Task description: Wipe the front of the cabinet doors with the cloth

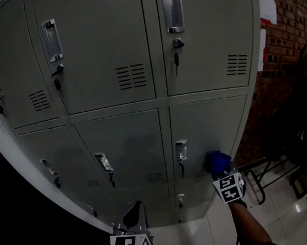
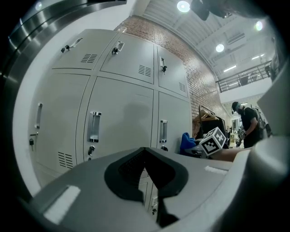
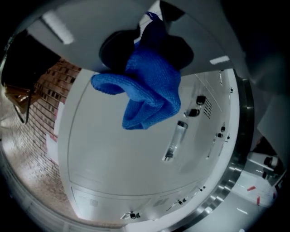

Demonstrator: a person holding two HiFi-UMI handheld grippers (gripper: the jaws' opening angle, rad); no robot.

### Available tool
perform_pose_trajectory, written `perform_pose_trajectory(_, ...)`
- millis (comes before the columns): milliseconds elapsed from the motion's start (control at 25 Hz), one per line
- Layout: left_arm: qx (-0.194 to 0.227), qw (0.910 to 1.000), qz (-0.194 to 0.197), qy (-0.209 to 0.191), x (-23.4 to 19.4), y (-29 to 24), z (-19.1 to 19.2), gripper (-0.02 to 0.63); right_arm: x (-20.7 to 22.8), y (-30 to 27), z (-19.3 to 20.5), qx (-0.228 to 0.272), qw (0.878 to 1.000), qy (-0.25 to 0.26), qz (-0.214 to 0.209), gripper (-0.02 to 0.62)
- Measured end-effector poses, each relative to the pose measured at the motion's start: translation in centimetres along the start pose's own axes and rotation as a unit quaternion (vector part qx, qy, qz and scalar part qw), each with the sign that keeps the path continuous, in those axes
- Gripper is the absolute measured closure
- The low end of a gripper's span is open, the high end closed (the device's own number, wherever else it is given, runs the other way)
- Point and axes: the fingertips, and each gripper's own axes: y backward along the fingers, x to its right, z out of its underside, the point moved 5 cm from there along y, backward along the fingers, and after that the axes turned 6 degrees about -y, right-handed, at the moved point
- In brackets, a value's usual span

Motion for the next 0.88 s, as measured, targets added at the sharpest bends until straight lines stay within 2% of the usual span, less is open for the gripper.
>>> perform_pose_trajectory(200, -0.007, 1.0, -0.001, -0.001, 0.0, -0.2, 0.5, 0.595, 4.0, -0.1, 3.8, -0.045, 0.998, -0.011, 0.047, 0.511)
perform_pose_trajectory(320, -0.009, 1.0, -0.001, -0.003, -0.1, -0.5, 0.5, 0.595, 4.9, -1.0, 6.0, -0.078, 0.995, -0.026, 0.056, 0.511)
perform_pose_trajectory(520, -0.011, 0.9999, 0.001, -0.005, 0.0, -0.9, 0.7, 0.595, 4.5, -2.5, 5.8, -0.093, 0.993, -0.039, 0.054, 0.509)
perform_pose_trajectory(880, -0.01, 0.9999, 0.001, -0.003, -0.3, -1.4, 0.4, 0.595, -0.8, -3.1, 3.6, -0.058, 0.997, -0.048, 0.0, 0.509)
